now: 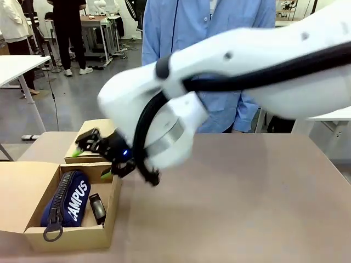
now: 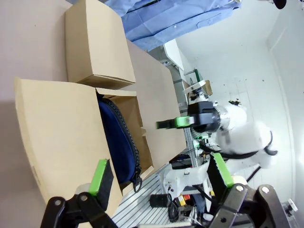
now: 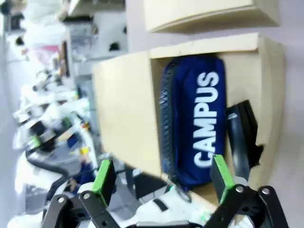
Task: Place items inside the box.
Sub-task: Pick up a Pencil pouch or Stapler and place it inside the Mailer Box closest to the robot.
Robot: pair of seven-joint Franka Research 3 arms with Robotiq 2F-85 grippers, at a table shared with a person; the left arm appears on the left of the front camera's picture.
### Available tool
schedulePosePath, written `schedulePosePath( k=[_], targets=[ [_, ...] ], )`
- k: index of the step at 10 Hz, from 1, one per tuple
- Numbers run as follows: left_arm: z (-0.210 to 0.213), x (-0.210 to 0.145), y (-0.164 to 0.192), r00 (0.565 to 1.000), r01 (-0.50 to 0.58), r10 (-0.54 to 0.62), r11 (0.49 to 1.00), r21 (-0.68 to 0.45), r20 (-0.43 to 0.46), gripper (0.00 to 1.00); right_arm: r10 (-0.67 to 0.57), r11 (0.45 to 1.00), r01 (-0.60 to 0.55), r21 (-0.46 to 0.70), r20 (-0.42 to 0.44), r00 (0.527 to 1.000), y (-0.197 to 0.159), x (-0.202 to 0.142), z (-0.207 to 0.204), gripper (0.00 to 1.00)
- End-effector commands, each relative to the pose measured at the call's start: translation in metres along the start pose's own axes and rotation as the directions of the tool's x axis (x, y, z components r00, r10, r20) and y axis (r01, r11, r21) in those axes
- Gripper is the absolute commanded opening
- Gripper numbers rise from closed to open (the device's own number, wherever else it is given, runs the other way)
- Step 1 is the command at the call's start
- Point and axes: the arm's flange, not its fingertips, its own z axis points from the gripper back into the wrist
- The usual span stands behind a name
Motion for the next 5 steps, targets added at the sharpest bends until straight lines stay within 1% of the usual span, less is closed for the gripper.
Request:
schedulePosePath(
  k=[1, 2, 3, 4, 5],
  targets=[
    [-0.001, 0.002, -0.002, 1.000, 0.020, -0.020, 1.000, -0.022, 0.017, 1.00, -0.052, 0.990, 0.073, 0.124, -0.159, 0.986, -0.059, 0.020, 0.154, 1.00],
    [-0.001, 0.002, -0.002, 1.000, 0.020, -0.020, 1.000, -0.022, 0.017, 1.00, -0.125, 0.979, 0.145, 0.145, -0.135, 0.983, -0.084, 0.024, 0.214, 1.00],
    [-0.001, 0.002, -0.002, 1.000, 0.020, -0.020, 1.000, -0.022, 0.017, 1.00, -0.217, 0.952, 0.238, 0.194, -0.122, 0.969, -0.118, 0.025, 0.274, 1.00],
    [-0.001, 0.002, -0.002, 1.000, 0.020, -0.020, 1.000, -0.022, 0.017, 1.00, -0.269, 0.915, 0.281, 0.290, -0.080, 0.960, -0.157, 0.021, 0.324, 1.00],
    [-0.001, 0.002, -0.002, 1.000, 0.020, -0.020, 1.000, -0.022, 0.017, 1.00, -0.295, 0.868, 0.284, 0.408, -0.037, 0.955, -0.203, 0.007, 0.369, 1.00]
  ],
)
